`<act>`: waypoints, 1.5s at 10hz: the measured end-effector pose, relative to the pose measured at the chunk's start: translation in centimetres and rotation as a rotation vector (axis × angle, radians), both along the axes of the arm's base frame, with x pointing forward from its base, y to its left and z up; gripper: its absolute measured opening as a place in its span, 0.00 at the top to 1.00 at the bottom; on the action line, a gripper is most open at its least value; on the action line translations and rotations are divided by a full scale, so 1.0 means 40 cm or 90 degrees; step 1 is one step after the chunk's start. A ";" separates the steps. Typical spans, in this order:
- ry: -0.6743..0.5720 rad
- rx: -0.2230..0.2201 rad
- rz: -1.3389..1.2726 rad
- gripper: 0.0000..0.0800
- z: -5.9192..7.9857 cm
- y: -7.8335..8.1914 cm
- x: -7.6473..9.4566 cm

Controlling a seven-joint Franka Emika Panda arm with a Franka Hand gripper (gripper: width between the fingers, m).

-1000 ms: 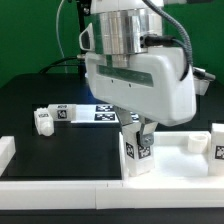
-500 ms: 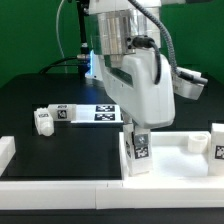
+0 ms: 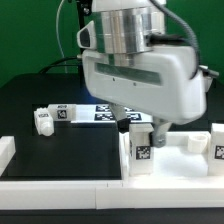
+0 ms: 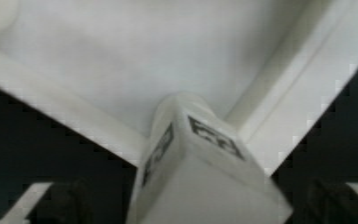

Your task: Assemble square table

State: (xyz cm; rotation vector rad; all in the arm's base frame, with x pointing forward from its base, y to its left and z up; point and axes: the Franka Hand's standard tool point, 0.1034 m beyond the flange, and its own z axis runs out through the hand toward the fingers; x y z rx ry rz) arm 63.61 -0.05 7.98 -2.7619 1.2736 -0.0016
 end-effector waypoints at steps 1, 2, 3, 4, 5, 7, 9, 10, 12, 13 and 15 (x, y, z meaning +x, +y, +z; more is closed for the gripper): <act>-0.001 0.001 0.000 0.20 0.003 0.005 -0.001; -0.006 -0.003 0.059 0.20 0.002 0.003 -0.001; -0.009 -0.004 0.100 0.19 0.001 0.002 -0.002; -0.012 -0.014 0.168 0.19 -0.001 -0.001 -0.002; -0.016 -0.032 0.303 0.19 -0.007 -0.005 -0.001; -0.025 -0.041 0.485 0.19 -0.018 -0.002 -0.005; -0.025 -0.041 0.491 0.19 -0.019 -0.003 -0.005; -0.025 -0.041 0.491 0.35 -0.019 -0.003 -0.005; -0.021 -0.036 0.413 0.64 -0.019 -0.001 -0.005; -0.018 -0.034 0.371 0.64 -0.019 0.000 -0.005; -0.012 -0.037 0.217 0.64 -0.020 0.004 -0.004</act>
Offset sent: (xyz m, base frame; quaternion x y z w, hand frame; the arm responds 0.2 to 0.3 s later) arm 0.0000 0.0000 0.0000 0.0000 0.0000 -0.1296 0.9916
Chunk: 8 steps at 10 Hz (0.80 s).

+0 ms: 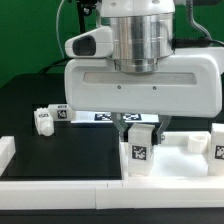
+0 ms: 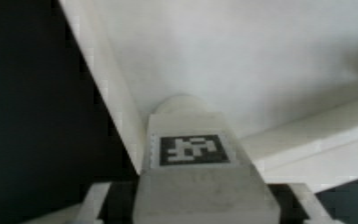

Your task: Assemble square table

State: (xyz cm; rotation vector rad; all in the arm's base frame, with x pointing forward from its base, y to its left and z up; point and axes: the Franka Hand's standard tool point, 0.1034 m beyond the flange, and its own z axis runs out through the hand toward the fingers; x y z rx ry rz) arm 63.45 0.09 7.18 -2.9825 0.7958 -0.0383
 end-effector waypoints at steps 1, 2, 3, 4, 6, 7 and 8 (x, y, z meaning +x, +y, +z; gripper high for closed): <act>0.002 0.000 -0.112 0.64 -0.001 0.000 0.002; 0.001 0.004 -0.202 0.64 -0.002 0.000 0.003; -0.004 0.018 -0.304 0.64 -0.002 -0.004 0.004; -0.018 0.054 -0.429 0.64 -0.001 -0.011 -0.001; -0.017 0.072 -0.523 0.64 0.000 -0.010 -0.006; -0.014 0.074 -0.555 0.64 -0.001 -0.009 -0.006; -0.011 0.079 -0.592 0.64 -0.001 -0.009 -0.006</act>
Offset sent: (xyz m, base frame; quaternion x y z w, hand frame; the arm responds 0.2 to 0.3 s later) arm 0.0159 0.0032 -0.0040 0.1858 0.0476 0.4568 0.8686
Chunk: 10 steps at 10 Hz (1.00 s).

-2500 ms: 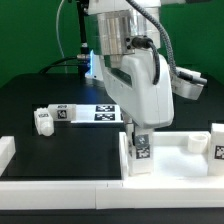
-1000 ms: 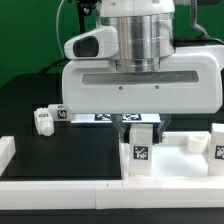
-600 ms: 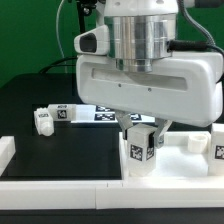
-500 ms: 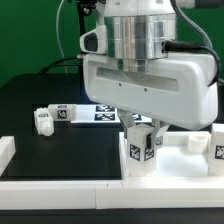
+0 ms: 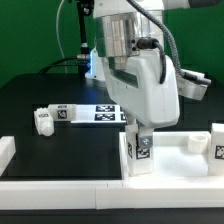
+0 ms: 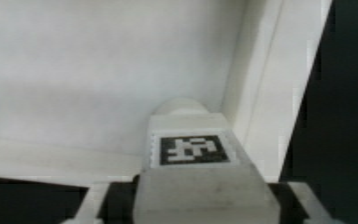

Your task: Assemble square table

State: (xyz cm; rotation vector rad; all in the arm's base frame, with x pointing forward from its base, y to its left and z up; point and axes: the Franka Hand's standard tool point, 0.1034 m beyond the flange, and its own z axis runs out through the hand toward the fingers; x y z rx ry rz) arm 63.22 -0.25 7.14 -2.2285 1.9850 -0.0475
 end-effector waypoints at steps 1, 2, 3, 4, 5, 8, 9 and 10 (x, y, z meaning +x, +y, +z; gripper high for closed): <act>0.006 0.019 -0.095 0.64 0.000 0.002 0.001; 0.013 0.041 -0.199 0.64 -0.001 0.006 0.002; 0.012 0.055 -0.287 0.64 -0.002 0.015 0.007; 0.008 0.055 -0.308 0.64 -0.001 0.019 0.008; 0.006 0.052 -0.275 0.64 -0.001 0.019 0.007; 0.015 0.025 0.006 0.33 0.001 0.026 0.009; 0.009 0.019 0.097 0.23 -0.002 0.031 0.012; 0.000 0.009 0.131 0.20 -0.008 0.032 0.005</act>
Offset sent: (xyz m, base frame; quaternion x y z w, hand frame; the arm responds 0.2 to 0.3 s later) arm -0.0007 0.0166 -0.0068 0.0335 0.0054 0.2807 0.9592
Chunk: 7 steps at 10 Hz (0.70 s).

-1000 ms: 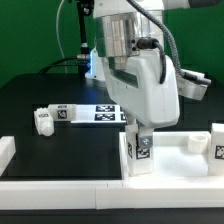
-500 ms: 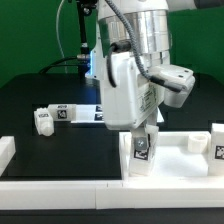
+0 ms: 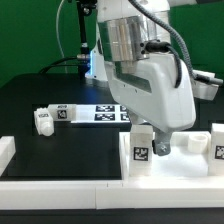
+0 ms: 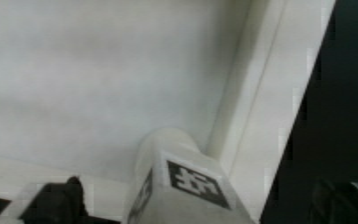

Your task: Assemble square table

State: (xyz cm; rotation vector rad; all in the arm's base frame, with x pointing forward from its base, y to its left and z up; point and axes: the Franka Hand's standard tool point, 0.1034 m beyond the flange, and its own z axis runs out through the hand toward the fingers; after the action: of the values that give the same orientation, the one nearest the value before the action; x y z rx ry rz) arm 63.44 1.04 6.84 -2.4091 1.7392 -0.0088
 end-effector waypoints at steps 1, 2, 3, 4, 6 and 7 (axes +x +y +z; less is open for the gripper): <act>-0.005 -0.005 0.038 0.19 -0.001 -0.001 -0.001; -0.010 -0.010 0.082 0.19 -0.002 -0.003 -0.001; -0.016 -0.016 0.131 0.19 -0.002 -0.005 -0.001; -0.015 -0.032 0.211 0.19 -0.001 -0.007 -0.003; -0.032 -0.087 0.444 0.19 0.011 -0.017 0.009; -0.047 -0.101 0.511 0.19 0.009 -0.023 0.012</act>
Offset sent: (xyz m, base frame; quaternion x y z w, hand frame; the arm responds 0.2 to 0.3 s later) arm 0.0000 0.0000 0.0000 0.0000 0.0000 -0.1296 0.9916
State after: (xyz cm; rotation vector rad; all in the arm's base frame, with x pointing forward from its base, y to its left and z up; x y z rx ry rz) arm 63.91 0.11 7.20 -2.9904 0.6632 -0.1348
